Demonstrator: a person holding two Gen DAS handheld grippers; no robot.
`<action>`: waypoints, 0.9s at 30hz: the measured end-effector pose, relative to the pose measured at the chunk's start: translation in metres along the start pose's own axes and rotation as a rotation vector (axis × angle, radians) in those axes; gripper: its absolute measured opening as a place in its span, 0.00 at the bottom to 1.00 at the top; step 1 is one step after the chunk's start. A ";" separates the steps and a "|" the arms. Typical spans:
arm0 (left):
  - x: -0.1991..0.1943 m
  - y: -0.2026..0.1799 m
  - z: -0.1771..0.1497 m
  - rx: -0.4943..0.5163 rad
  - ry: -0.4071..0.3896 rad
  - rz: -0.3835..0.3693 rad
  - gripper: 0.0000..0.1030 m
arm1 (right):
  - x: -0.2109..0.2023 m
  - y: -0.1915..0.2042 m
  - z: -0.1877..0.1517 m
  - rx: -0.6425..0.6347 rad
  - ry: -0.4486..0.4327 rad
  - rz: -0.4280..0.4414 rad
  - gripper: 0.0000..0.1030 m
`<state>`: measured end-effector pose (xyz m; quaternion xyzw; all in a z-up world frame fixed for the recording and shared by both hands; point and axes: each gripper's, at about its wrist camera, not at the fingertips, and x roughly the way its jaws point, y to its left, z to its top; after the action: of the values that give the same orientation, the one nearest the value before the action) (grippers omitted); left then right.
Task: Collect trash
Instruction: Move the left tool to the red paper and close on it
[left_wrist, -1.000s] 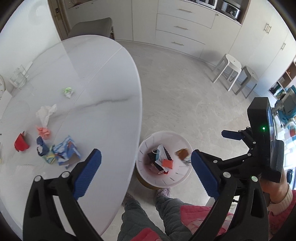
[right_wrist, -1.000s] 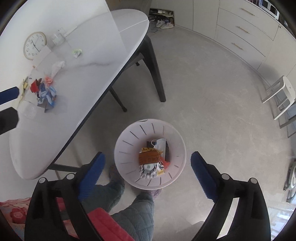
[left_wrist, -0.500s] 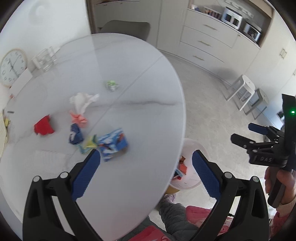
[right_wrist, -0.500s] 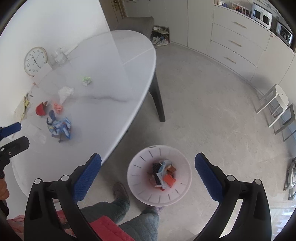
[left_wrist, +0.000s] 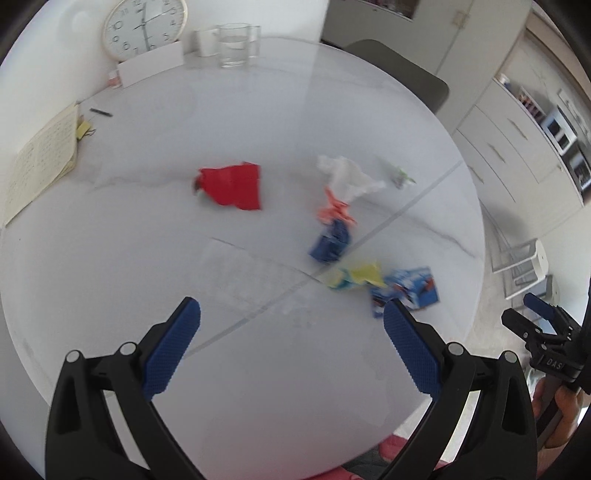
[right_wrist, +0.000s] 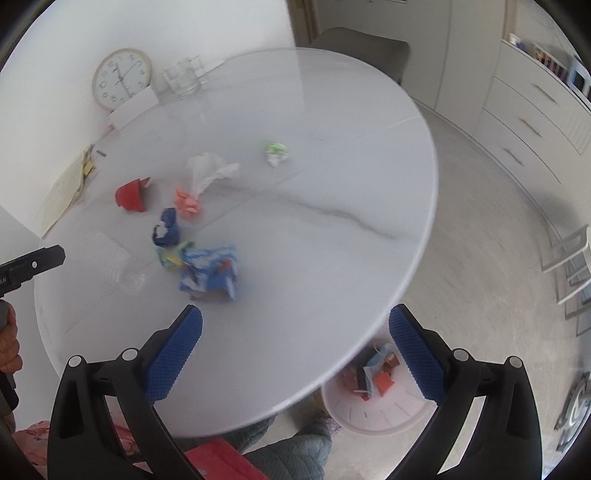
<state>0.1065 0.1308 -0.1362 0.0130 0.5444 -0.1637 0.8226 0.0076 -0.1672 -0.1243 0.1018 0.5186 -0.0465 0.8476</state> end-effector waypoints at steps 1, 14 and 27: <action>0.002 0.009 0.004 0.000 -0.003 0.007 0.92 | 0.003 0.008 0.005 -0.009 -0.002 0.005 0.98; 0.081 0.064 0.097 -0.028 0.040 0.007 0.92 | 0.032 0.094 0.058 -0.074 -0.004 0.041 0.98; 0.168 0.060 0.140 -0.021 0.176 0.095 0.92 | 0.068 0.094 0.098 -0.090 0.033 0.046 0.98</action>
<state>0.3077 0.1168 -0.2397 0.0445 0.6152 -0.1170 0.7783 0.1412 -0.0952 -0.1296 0.0763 0.5316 -0.0021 0.8435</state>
